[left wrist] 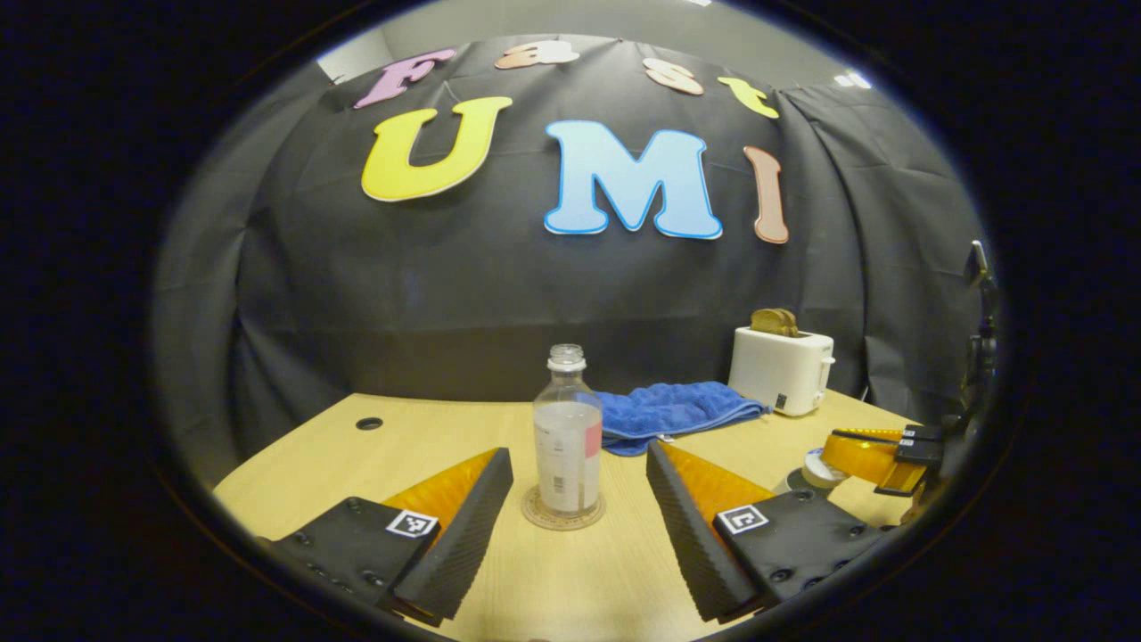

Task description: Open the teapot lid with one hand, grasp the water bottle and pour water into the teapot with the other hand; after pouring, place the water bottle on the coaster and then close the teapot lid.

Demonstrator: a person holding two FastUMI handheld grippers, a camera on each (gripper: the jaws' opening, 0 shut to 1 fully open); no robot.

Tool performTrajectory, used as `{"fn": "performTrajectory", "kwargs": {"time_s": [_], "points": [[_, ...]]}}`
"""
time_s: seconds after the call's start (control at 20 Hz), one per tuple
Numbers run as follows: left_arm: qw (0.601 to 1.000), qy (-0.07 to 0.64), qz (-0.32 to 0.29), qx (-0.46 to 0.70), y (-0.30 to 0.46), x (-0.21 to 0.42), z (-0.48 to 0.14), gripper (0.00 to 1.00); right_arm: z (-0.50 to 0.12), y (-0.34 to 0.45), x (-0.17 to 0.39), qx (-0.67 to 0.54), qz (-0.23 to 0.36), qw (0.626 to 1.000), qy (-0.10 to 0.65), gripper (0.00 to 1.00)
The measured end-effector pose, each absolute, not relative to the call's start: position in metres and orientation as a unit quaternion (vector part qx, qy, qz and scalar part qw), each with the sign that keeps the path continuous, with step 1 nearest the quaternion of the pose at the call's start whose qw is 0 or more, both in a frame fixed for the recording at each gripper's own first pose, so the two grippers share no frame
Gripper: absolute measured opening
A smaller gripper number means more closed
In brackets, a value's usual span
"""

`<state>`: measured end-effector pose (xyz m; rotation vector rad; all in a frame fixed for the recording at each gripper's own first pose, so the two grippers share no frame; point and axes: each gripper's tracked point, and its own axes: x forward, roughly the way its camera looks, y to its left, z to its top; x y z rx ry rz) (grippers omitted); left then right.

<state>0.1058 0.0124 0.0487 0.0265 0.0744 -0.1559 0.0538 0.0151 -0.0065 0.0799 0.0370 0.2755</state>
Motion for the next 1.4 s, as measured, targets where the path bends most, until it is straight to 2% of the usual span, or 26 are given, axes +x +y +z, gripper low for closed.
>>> {"fn": "performTrajectory", "kwargs": {"time_s": [0.5, 0.95, 1.1, 1.15, 1.2, 1.25, 1.4], "points": [[0.999, 0.027, -0.036, -0.014, 0.038, 0.065, 0.058, 1.0, -0.015, 0.018, 0.061, 0.03, 0.133, 0.99, 0.03, 0.06], [0.999, 0.032, -0.035, -0.021, 0.033, 0.061, 0.05, 1.0, -0.025, 0.017, 0.065, 0.03, 0.126, 0.991, 0.046, 0.06], [0.999, 0.027, -0.03, -0.012, 0.031, 0.058, 0.054, 1.0, -0.024, 0.016, 0.062, 0.031, 0.123, 0.991, 0.043, 0.12], [0.999, 0.023, -0.031, -0.007, 0.027, 0.056, 0.054, 1.0, -0.018, 0.016, 0.059, 0.034, 0.123, 0.991, 0.03, 0.3], [0.999, 0.022, -0.031, -0.005, 0.025, 0.054, 0.055, 1.0, -0.011, 0.013, 0.053, 0.034, 0.117, 0.992, 0.02, 0.54], [0.999, 0.019, -0.027, -0.004, 0.025, 0.05, 0.055, 1.0, -0.005, 0.01, 0.05, 0.033, 0.106, 0.994, -0.001, 0.61], [1.0, 0.004, -0.027, 0.002, 0.018, 0.037, 0.056, 1.0, 0.005, 0.009, 0.037, 0.025, 0.09, 0.995, -0.027, 0.61]]}}
